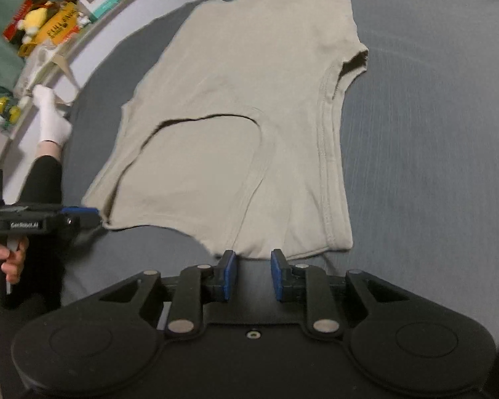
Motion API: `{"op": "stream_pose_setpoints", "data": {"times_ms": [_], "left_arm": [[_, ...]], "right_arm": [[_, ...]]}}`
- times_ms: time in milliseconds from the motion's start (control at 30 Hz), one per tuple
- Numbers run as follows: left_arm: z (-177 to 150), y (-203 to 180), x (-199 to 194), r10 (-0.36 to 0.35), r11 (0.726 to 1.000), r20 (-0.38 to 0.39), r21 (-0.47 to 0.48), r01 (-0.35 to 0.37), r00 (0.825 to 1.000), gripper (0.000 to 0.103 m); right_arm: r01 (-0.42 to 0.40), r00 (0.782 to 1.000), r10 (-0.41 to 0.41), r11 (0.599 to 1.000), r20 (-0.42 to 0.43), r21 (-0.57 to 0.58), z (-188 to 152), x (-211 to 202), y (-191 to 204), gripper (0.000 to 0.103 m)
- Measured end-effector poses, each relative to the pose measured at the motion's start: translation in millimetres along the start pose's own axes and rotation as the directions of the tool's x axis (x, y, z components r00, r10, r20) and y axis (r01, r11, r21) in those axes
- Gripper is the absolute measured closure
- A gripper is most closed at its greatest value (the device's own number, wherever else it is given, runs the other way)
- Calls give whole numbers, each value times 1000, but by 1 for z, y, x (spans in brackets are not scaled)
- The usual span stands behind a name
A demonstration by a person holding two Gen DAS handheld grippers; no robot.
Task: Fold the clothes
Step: 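Open both grippers and pull them back from the spread t-shirt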
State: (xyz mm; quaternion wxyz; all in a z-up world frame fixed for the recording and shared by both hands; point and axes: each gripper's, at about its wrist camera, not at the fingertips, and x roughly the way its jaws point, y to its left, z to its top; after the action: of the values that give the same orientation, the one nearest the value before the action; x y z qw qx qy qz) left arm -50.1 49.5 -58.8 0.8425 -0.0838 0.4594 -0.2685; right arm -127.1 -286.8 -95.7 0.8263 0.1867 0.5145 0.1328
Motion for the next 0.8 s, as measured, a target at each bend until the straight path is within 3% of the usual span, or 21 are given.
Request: {"op": "stream_pose_setpoints", "data": {"times_ms": [133,200,267,400,567,633,800], "left_arm": [[14,2,-4,-57,995,178,-73,71,982,71],[20,2,7,-100,984,227,-123,131,969,43],[23,1,19,-87,981,267,-144,129,960,39],[41,4,44,-27,983,302,-164,80,953,39],[56,11,76,-35,983,303,-162,88,952,39],[56,16,82,-19,986,320,-153,72,947,39],[51,35,94,67,967,334,-253,21,940,39]], "right_arm": [[15,977,-28,998,211,63,18,-28,-17,67],[21,953,-67,987,295,159,35,-31,-38,67],[30,928,-122,966,352,255,50,-27,-60,67],[79,913,-191,949,360,304,78,-4,-74,67],[274,884,-293,956,364,105,95,25,-43,67],[277,882,-283,958,377,70,98,35,-34,67],[322,860,-321,944,397,64,104,47,-36,70]]}}
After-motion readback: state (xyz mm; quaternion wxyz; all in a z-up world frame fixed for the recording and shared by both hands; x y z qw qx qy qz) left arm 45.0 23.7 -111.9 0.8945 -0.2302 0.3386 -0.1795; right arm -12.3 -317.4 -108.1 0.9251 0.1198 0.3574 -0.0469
